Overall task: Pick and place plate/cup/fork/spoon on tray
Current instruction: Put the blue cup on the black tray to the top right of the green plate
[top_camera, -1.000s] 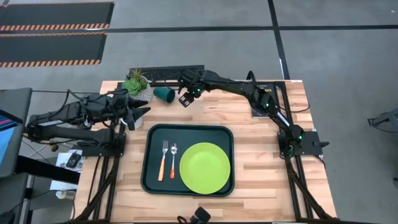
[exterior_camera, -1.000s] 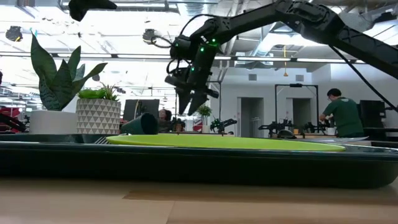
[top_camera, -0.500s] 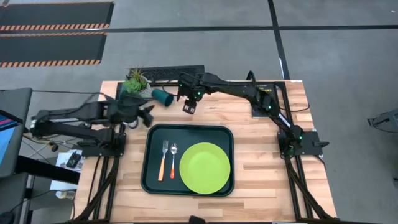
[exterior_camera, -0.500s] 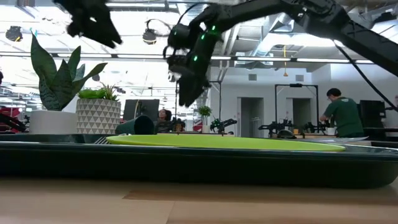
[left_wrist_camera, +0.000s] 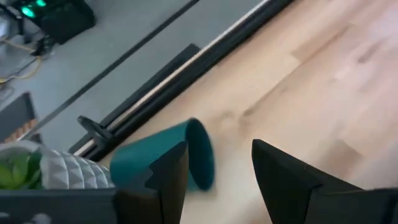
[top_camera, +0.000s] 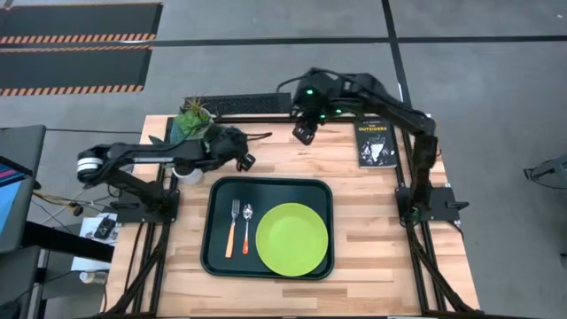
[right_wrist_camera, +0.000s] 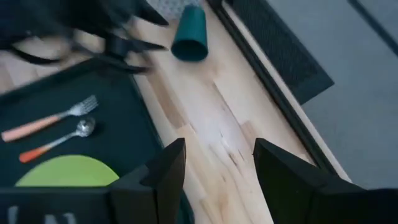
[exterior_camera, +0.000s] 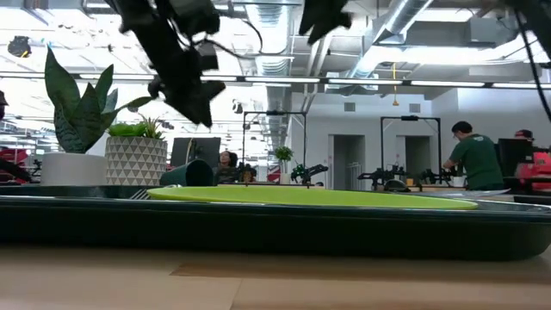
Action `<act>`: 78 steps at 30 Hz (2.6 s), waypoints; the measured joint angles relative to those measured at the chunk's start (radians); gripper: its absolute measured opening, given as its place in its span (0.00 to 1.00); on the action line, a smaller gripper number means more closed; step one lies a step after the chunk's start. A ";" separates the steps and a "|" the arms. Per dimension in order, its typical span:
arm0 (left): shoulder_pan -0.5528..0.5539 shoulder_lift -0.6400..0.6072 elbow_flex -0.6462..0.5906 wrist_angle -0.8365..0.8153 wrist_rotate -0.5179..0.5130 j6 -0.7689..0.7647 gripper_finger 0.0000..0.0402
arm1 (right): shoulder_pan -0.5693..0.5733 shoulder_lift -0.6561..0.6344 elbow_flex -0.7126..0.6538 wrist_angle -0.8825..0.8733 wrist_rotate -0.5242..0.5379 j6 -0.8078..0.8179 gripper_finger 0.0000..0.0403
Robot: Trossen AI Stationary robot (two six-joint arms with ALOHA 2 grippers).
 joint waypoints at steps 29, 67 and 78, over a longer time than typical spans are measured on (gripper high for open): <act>0.242 0.251 0.036 0.069 0.036 0.152 0.04 | 0.221 -0.131 -0.011 -0.090 0.182 0.110 0.52; -0.059 0.055 0.225 0.150 0.201 -0.206 0.00 | 0.209 -0.130 -0.419 0.312 0.369 0.370 0.52; -0.094 0.055 0.225 0.120 0.163 -0.213 0.00 | 0.210 -0.130 -0.458 0.346 0.320 0.370 0.52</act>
